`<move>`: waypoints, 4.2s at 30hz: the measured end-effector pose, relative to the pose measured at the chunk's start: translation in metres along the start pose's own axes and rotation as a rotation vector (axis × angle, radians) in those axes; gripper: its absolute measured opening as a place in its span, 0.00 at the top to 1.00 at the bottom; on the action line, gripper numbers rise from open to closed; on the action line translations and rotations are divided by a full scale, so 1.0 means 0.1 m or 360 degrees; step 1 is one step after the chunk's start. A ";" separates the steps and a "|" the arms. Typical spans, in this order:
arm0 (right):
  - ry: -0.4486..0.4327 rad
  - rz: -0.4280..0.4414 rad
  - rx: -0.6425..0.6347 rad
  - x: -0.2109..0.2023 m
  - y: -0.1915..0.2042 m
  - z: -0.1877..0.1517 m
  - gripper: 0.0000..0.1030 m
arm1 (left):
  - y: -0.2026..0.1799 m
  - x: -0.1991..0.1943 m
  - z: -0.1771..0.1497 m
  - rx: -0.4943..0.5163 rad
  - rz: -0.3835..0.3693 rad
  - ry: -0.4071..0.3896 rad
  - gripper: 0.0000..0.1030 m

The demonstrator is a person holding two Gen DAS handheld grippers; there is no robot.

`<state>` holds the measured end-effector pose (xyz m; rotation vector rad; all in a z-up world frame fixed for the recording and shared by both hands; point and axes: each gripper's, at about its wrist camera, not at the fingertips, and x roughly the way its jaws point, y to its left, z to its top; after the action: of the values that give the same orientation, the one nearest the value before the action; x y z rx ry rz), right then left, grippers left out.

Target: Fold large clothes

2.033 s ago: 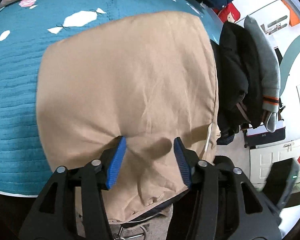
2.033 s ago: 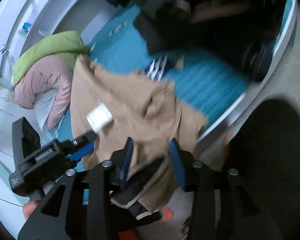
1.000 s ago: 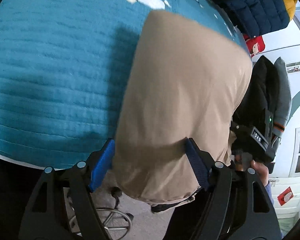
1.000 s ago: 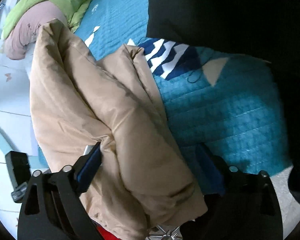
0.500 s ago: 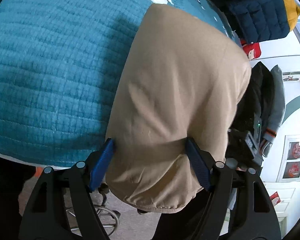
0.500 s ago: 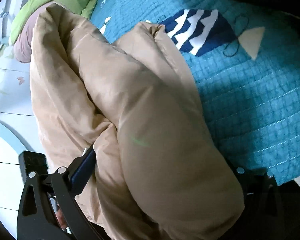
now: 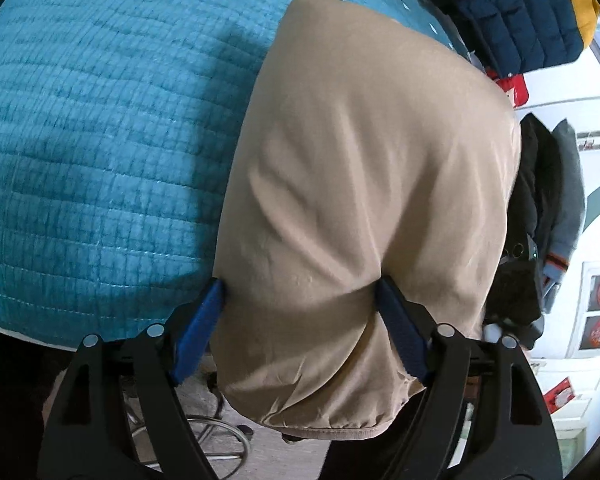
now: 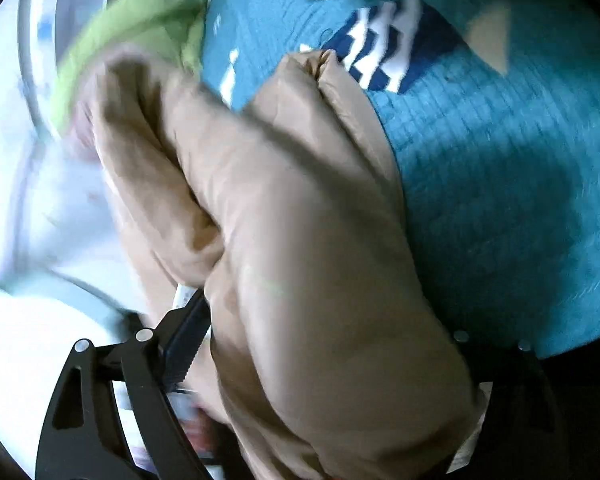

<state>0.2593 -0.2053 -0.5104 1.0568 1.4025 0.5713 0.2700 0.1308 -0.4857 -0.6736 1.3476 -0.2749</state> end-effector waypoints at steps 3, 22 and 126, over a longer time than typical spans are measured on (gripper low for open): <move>-0.0010 0.0239 0.0194 -0.09 -0.19 0.02 0.06 | -0.10 0.05 0.03 0.0035 0.0023 0.0008 0.24; -0.0170 -0.0284 -0.0471 0.00 0.64 -0.35 0.64 | -0.12 -0.11 -0.03 0.0062 -0.0110 -0.0077 0.27; -0.1104 -0.1276 -0.0970 -2.18 2.49 -1.25 0.08 | -2.43 -0.96 -0.16 0.0934 -0.0076 -0.0488 0.08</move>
<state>0.1721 -0.2443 -0.1698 0.1101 0.8251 -0.0009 0.2799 -0.0116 -0.2664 -0.2387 0.8929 -0.5551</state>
